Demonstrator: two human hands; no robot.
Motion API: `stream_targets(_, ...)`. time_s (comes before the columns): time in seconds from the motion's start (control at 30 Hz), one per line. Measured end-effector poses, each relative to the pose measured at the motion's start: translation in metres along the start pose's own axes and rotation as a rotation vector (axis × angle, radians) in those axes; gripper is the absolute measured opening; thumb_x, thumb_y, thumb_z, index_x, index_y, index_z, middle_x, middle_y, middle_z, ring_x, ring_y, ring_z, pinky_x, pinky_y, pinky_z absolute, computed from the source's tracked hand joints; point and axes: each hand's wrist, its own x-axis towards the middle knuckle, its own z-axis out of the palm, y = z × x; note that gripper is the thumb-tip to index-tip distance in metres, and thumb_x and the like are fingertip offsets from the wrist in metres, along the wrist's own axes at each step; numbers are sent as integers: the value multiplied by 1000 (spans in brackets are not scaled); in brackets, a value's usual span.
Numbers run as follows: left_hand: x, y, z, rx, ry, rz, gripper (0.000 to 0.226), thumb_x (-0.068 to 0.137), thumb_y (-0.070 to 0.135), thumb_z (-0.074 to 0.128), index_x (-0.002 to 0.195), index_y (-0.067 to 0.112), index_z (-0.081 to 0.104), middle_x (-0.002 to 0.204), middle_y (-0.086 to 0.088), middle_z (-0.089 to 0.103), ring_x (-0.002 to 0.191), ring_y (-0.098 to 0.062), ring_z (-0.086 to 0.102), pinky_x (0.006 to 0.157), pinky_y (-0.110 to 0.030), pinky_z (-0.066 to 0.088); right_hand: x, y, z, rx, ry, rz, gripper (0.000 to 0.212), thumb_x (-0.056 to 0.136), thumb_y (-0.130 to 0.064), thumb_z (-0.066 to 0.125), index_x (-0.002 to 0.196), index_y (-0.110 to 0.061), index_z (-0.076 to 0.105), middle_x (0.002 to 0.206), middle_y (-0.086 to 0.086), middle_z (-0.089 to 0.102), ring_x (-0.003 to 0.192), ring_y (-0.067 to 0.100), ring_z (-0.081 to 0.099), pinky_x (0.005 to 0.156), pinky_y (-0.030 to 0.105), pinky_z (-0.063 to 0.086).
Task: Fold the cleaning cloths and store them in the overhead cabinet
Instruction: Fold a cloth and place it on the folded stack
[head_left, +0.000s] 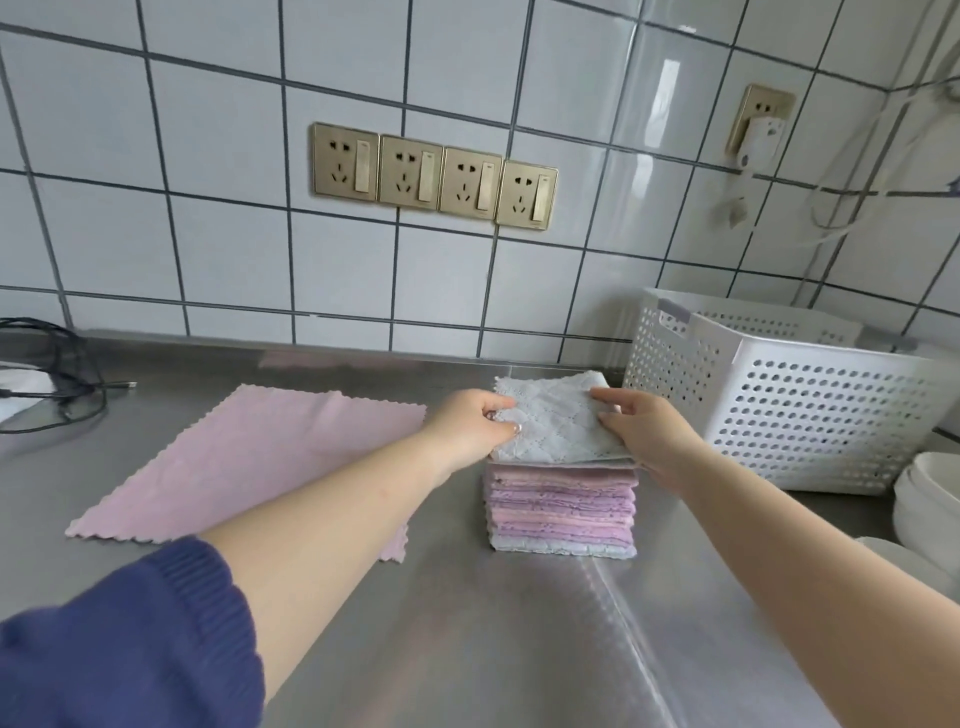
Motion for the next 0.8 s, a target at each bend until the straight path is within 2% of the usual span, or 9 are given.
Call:
stream_targets(0.13,3,-7,9,27,-58,-3,46,89,16,59,134,17,50,142,-4,46,120,-15,50,96,-18,34,1,11,4,-93,-2,9,31,94,-20,50,123,-26,61,114,16,67,71,30,59,62,33,50)
stream_targets(0.27,1,-14,15,45,-60,21,45,91,17,57,135,19,50,141,-2,48,119,-14,51,95,-18,33,0,14,6,-161,5,0,33,93,-18,49,123,-24,61,101,17,70,46,16,41,39,19,36)
stream_targets(0.33,1,-14,15,57,-35,38,44,91,22,57,134,19,50,142,-1,46,123,-15,47,96,-18,31,0,12,3,-245,0,-12,35,93,-17,47,125,-24,59,98,17,69,42,13,41,35,15,34)
stream_targets(0.37,2,-12,13,72,-3,55,45,91,25,57,135,20,50,142,-1,43,126,-15,44,98,-19,29,2,10,0,-316,4,-40,37,93,-18,47,127,-24,57,107,16,68,48,14,49,42,16,41)
stream_targets(0.43,6,-6,10,124,64,93,45,94,29,51,138,22,45,148,-2,33,135,-16,33,106,-23,23,6,3,-3,-462,79,-136,41,93,-19,46,133,-23,52,133,11,55,95,21,62,79,26,50)
stream_targets(0.5,15,1,12,205,86,144,46,97,27,43,143,20,38,154,-1,25,141,-16,23,113,-27,16,13,-8,1,-492,142,-232,42,94,-20,43,136,-22,49,147,5,41,132,22,41,104,35,36)
stream_targets(0.6,28,5,27,396,-3,211,50,98,22,39,146,13,28,155,-5,25,144,-21,17,118,-34,15,21,-16,24,-582,60,-268,43,96,-31,38,138,-26,45,153,4,30,140,23,29,114,44,27)
stream_targets(0.67,33,-1,40,486,-113,225,46,97,23,37,142,11,35,152,-8,31,143,-28,20,118,-40,17,23,-4,39,-740,-42,-209,44,96,-41,29,137,-31,41,154,3,27,142,22,24,113,54,20)
stream_targets(0.8,38,-22,51,608,-186,164,51,101,34,23,149,15,18,159,1,6,146,-17,0,120,-42,7,19,27,50,-711,-86,-68,52,95,-53,20,144,-35,23,158,-6,12,146,20,11,113,56,15)
